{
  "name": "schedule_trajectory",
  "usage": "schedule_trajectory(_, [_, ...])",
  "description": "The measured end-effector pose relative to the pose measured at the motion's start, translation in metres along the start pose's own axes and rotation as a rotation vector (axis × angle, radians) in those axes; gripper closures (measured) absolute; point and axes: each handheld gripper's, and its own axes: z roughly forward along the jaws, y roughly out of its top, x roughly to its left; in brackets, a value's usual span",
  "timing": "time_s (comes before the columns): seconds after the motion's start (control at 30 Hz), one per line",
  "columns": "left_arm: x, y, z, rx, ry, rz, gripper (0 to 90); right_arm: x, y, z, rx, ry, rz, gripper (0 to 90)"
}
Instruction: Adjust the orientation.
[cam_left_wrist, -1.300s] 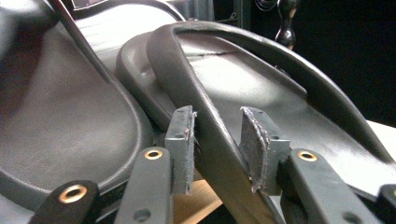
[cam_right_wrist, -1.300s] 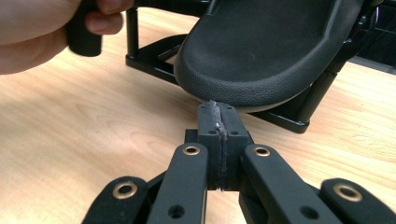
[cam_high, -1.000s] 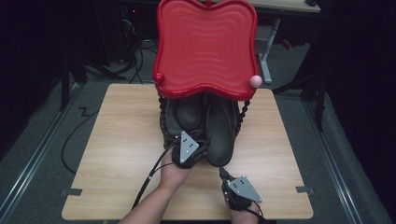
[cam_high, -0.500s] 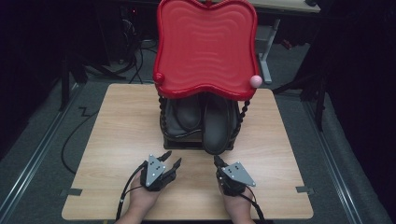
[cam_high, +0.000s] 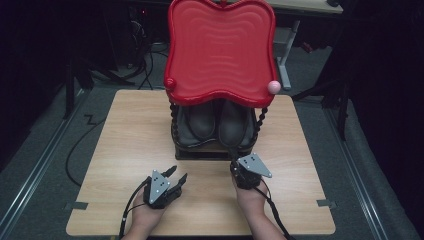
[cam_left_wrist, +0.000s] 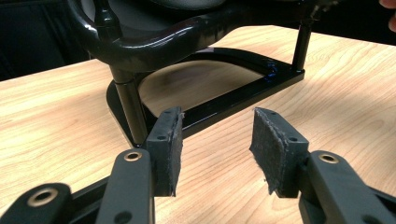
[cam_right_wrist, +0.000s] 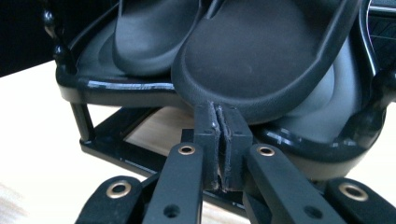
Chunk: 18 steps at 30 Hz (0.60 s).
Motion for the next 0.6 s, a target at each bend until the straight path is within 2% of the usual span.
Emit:
schedule_trajectory(0.37, [-0.002, -0.003, 0.003, 0.015, -0.008, 0.009, 53.0, -0.007, 0.008, 0.008, 0.003, -0.031, -0.016, 85.2])
schedule_trajectory(0.6, [-0.003, -0.004, 0.004, 0.021, -0.013, 0.014, 53.0, -0.014, 0.012, 0.025, 0.027, -0.063, -0.034, 84.1])
